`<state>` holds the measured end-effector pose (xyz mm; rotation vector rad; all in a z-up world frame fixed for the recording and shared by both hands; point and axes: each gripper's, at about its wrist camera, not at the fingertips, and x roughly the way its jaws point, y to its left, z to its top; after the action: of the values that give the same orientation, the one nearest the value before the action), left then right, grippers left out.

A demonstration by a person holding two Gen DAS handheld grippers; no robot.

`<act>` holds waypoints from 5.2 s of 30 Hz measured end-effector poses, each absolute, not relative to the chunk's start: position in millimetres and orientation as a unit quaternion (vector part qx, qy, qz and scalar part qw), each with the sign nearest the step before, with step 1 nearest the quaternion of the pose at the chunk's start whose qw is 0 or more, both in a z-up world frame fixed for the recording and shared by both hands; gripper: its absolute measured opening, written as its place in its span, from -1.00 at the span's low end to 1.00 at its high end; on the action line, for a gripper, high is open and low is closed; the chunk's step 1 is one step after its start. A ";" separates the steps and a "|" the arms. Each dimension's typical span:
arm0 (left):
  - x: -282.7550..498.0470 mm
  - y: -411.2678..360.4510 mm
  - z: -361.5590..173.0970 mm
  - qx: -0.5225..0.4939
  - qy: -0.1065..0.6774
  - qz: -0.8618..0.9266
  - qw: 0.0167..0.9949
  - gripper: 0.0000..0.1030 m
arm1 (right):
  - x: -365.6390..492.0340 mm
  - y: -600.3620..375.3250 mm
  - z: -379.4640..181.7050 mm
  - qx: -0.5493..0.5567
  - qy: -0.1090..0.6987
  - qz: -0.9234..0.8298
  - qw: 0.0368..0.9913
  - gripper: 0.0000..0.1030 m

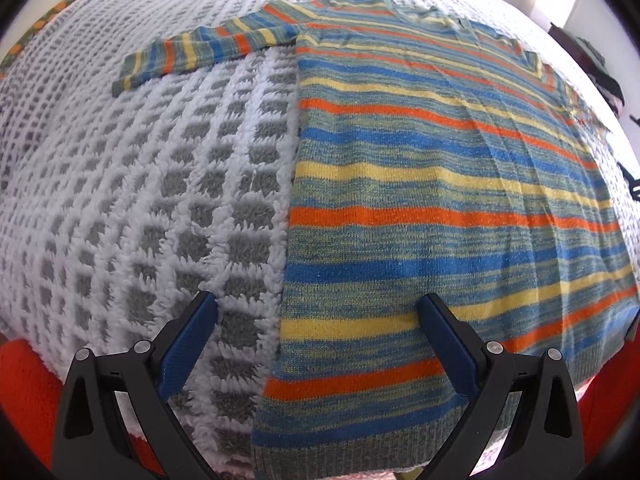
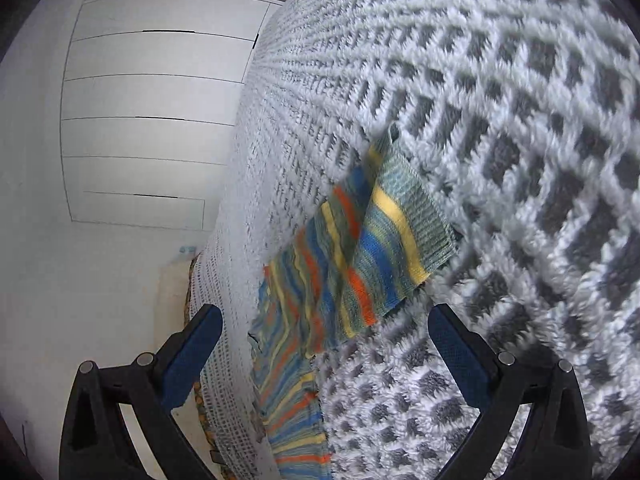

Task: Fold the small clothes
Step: 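Grasp the sleeve cuff nearest the right tool with the right tool, then fold the held sleeve across the sweater body and open the right tool, then withdraw the right tool while the left tool moves over the folded sleeve, then grasp the other sleeve cuff with the left tool, then fold the held sleeve across the sweater body and open the left tool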

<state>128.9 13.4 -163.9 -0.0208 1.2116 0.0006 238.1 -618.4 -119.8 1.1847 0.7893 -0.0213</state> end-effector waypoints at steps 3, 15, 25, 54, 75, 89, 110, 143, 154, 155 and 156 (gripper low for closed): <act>128.4 16.0 -161.1 -0.021 0.572 0.006 0.820 0.95 | 247.8 -625.2 -142.9 0.562 0.346 -0.059 0.749 0.76; 121.9 16.2 -163.9 -0.016 0.568 0.006 0.823 0.95 | 283.5 -613.1 -95.8 0.451 0.329 -0.130 0.819 -0.91; 114.1 31.3 -161.9 -0.038 0.557 -0.014 0.829 0.95 | 383.1 -350.1 9.9 0.217 0.397 0.161 0.878 -0.91; 109.3 33.7 -169.9 -0.031 0.561 -0.013 0.827 0.95 | 362.6 -366.2 -102.0 0.082 0.546 0.077 0.831 -0.37; 119.7 33.1 -180.6 -0.029 0.558 -0.019 0.829 0.99 | 312.1 -306.1 -94.4 0.003 0.539 0.083 0.838 0.05; 93.1 41.7 -154.6 -0.050 0.522 -0.014 0.851 0.98 | 82.2 -244.8 -117.4 -0.010 0.501 0.006 0.865 0.19; 92.7 72.2 -146.9 -0.083 0.495 0.018 0.865 0.97 | 72.3 -208.8 -113.4 -0.070 0.444 0.045 0.892 0.22; 303.9 298.5 -212.1 -0.536 0.415 0.133 0.723 0.23 | 92.6 -216.7 -143.9 -0.009 0.495 0.070 0.866 0.34; 334.2 269.8 -144.8 -0.396 0.444 0.132 0.793 -0.91 | 93.4 -215.0 -141.2 0.003 0.488 0.082 0.869 0.35; 341.7 255.0 -127.9 -0.372 0.442 0.120 0.807 -0.91 | 93.6 -215.6 -140.9 0.006 0.487 0.083 0.869 0.35; 350.7 234.0 -107.9 -0.345 0.439 0.099 0.824 -0.91 | 94.3 -216.8 -140.5 0.011 0.487 0.085 0.869 0.35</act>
<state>350.7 234.0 -107.9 -0.7341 0.9336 0.2096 94.3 -216.8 -140.5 0.0233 1.0192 0.1773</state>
